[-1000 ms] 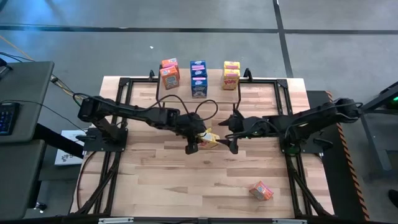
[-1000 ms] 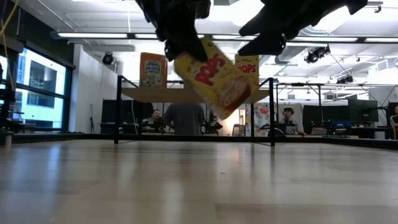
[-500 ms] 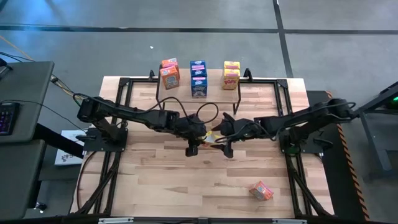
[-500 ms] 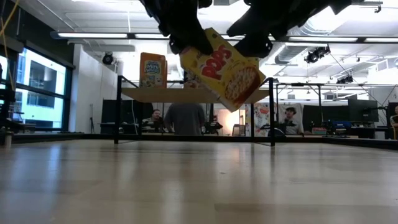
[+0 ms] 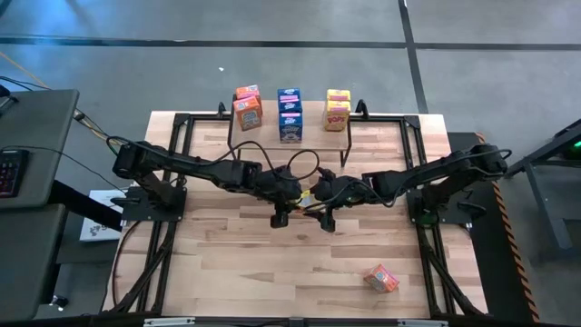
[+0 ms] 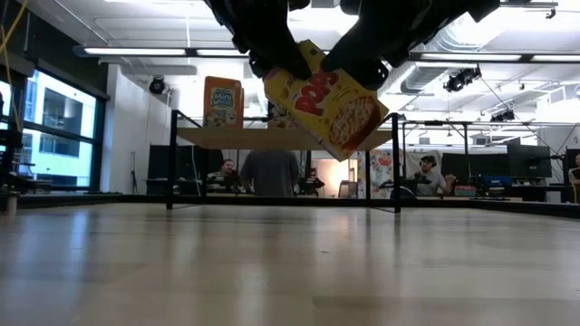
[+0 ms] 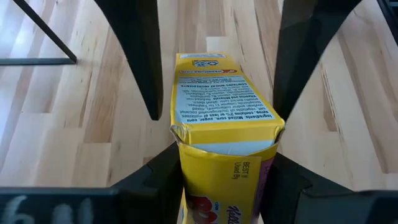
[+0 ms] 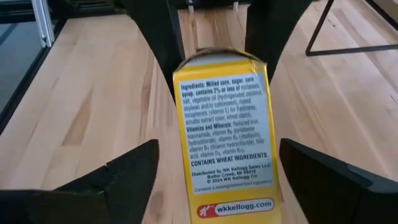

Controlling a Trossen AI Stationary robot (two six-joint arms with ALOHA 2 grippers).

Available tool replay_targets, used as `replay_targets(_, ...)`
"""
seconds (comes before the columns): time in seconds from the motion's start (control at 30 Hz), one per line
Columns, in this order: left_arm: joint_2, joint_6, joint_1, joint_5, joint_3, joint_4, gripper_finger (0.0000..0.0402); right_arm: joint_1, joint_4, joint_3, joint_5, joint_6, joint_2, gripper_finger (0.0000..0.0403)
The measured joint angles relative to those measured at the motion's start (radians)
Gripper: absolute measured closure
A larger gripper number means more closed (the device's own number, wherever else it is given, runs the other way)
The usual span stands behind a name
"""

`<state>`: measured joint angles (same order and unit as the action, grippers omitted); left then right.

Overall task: Stack cereal on shelf
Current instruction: Put the yellow cereal box on the shelf aligned with the other yellow cereal boxes

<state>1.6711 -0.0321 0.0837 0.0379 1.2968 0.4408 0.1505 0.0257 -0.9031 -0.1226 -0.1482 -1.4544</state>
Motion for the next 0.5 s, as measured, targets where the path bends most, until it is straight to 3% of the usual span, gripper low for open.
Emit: replay_targets(0.5,0.000,0.036,-0.011,-0.029,0.000,-0.080,0.0249,0.000,0.011,0.000,0.002,-0.008,0.000,0.0190)
